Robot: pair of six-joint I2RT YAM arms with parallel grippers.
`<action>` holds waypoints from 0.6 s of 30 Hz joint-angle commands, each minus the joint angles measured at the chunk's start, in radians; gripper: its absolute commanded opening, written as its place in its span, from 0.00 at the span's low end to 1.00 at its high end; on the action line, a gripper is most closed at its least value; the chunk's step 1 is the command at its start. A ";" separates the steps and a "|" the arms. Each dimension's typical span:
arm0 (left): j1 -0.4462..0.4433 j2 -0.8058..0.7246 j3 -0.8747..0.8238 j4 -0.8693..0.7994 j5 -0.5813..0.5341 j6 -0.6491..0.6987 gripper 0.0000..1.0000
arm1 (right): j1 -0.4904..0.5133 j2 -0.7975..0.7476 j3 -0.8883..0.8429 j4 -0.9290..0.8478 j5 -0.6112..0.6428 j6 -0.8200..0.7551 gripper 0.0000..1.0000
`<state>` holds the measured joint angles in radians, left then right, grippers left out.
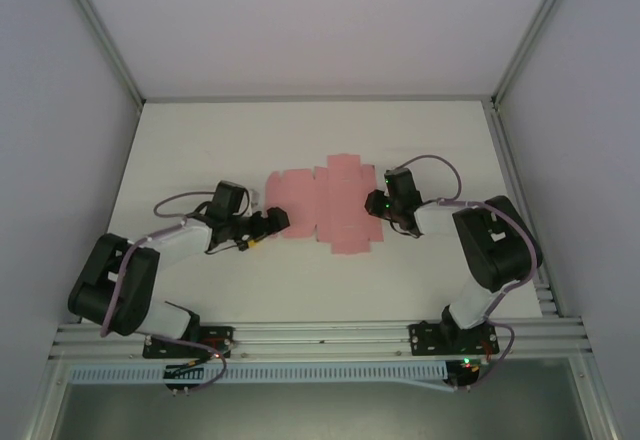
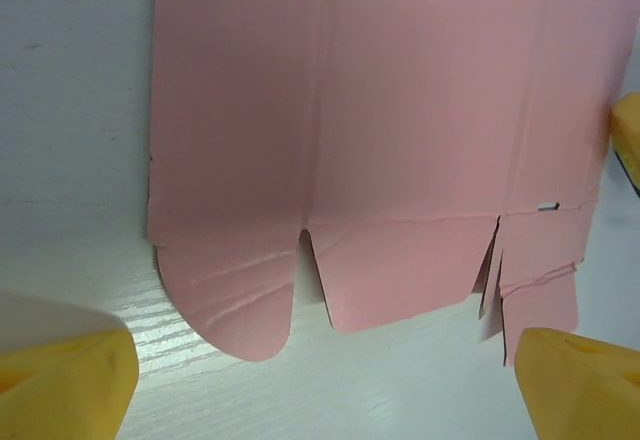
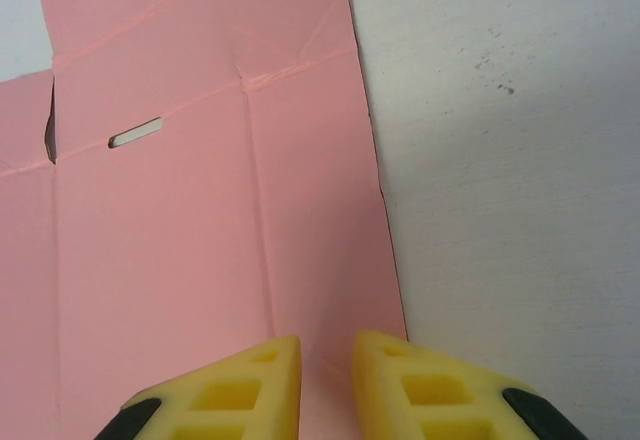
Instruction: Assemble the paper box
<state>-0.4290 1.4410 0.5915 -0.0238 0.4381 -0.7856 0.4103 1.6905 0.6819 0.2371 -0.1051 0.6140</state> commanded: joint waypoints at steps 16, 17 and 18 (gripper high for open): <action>-0.019 0.087 -0.072 0.747 0.152 -0.053 0.94 | 0.006 0.106 -0.092 -0.280 -0.042 0.010 0.20; -0.019 0.084 -0.079 0.785 0.151 -0.049 0.94 | 0.006 0.110 -0.094 -0.276 -0.043 0.010 0.19; -0.019 0.082 -0.080 0.808 0.148 -0.033 0.94 | 0.005 0.112 -0.097 -0.270 -0.047 0.009 0.19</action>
<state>-0.4408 1.5150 0.5278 0.5755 0.5491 -0.8219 0.4095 1.6985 0.6758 0.2485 -0.1131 0.6136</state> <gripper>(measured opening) 0.937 0.194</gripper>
